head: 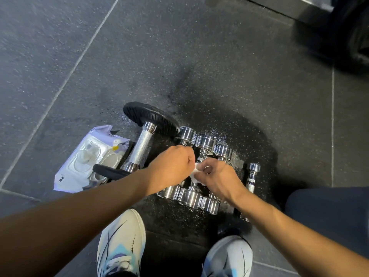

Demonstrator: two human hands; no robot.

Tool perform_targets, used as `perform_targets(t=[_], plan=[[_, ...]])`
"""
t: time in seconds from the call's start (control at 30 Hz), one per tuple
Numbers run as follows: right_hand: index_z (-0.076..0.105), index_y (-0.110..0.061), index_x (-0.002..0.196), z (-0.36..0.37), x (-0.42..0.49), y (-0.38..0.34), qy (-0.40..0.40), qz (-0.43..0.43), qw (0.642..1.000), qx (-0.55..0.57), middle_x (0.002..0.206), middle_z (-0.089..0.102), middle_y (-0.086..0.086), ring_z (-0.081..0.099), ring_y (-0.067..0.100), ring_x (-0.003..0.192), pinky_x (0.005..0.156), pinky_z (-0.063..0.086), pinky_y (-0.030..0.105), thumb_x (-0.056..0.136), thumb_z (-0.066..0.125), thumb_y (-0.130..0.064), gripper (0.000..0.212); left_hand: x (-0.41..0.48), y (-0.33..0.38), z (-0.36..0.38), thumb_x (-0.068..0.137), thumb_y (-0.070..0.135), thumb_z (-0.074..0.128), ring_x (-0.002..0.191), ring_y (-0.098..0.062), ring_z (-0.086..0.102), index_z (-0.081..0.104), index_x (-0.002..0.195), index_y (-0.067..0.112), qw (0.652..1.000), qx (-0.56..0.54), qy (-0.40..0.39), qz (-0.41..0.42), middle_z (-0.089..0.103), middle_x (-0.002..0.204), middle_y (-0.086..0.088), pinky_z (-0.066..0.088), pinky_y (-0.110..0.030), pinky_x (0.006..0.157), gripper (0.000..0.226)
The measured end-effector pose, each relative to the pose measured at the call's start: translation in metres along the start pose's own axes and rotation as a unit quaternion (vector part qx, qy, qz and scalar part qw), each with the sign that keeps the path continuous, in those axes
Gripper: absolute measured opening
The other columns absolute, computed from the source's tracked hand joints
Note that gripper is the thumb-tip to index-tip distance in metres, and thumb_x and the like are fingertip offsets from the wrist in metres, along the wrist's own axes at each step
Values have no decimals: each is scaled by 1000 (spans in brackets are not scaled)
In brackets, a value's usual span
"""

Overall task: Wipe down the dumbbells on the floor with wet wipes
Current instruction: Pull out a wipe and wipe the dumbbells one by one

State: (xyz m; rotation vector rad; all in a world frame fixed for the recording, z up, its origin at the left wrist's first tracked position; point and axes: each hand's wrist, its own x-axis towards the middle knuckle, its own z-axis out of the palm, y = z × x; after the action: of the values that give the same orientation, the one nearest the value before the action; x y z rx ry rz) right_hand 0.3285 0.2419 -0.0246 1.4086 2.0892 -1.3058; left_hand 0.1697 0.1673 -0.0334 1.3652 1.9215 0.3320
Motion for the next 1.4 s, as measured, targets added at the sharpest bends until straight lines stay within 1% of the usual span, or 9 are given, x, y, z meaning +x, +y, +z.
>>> perform_targets(t=[0.13,0.3,0.53,0.67,0.83,0.97,1.2,1.3,1.4], plan=[[68,-23,108,-4,-7,11,45,-42,998,-14,100,73,-12,72,1,79,63,57,13,100,64,-23,9,2,2,11,99,22,53,93,-13,63,65,112,25,997,-71,-26,-11,62,110,4,58,-41,86,18],[62,-27,109,-4,-20,30,69,-86,994,-26,96,68,-15,64,-11,85,71,49,2,100,64,-29,10,-3,2,16,101,27,57,110,-18,57,60,131,21,998,-7,-61,27,51,124,2,50,-39,97,30],[57,-17,113,21,-2,23,133,-163,974,-83,85,69,-4,69,12,69,60,58,21,99,66,-29,20,2,3,22,95,3,57,97,-17,61,60,113,28,996,-82,-43,13,57,109,3,59,-42,83,30],[60,-15,99,15,1,23,142,-120,982,-39,84,68,3,67,23,77,69,58,36,103,58,-23,9,-1,1,22,96,6,58,95,-5,64,64,109,25,990,-139,10,26,63,108,6,58,-29,86,24],[58,-18,90,-11,-14,47,249,-12,966,67,89,66,-4,62,8,74,56,47,12,101,59,-22,12,-4,0,18,100,15,56,94,-5,60,66,112,25,995,-98,-13,20,57,111,9,54,-27,84,18],[54,-12,85,-22,-12,66,337,9,940,59,91,59,7,55,24,81,68,46,37,94,59,-13,11,-4,7,15,101,17,54,91,-9,62,66,103,23,997,-64,-34,18,58,106,8,57,-34,85,14],[62,-16,106,3,3,71,197,14,975,107,95,68,-4,65,14,75,63,54,24,103,56,-13,7,-3,4,23,102,22,52,104,-14,61,57,132,20,994,-7,-110,-15,51,129,2,54,-35,92,31],[64,-14,109,0,12,55,171,154,916,329,114,70,23,57,26,83,97,54,57,106,50,-14,14,-2,3,25,101,21,53,100,-17,64,59,130,16,991,3,-131,-9,57,123,-1,56,-41,92,29],[62,-10,106,-3,8,50,150,185,873,425,123,64,33,63,39,87,94,50,70,105,53,-21,15,-1,1,25,101,21,53,97,-19,68,62,121,12,991,12,-135,-7,63,116,-4,59,-44,87,25]])
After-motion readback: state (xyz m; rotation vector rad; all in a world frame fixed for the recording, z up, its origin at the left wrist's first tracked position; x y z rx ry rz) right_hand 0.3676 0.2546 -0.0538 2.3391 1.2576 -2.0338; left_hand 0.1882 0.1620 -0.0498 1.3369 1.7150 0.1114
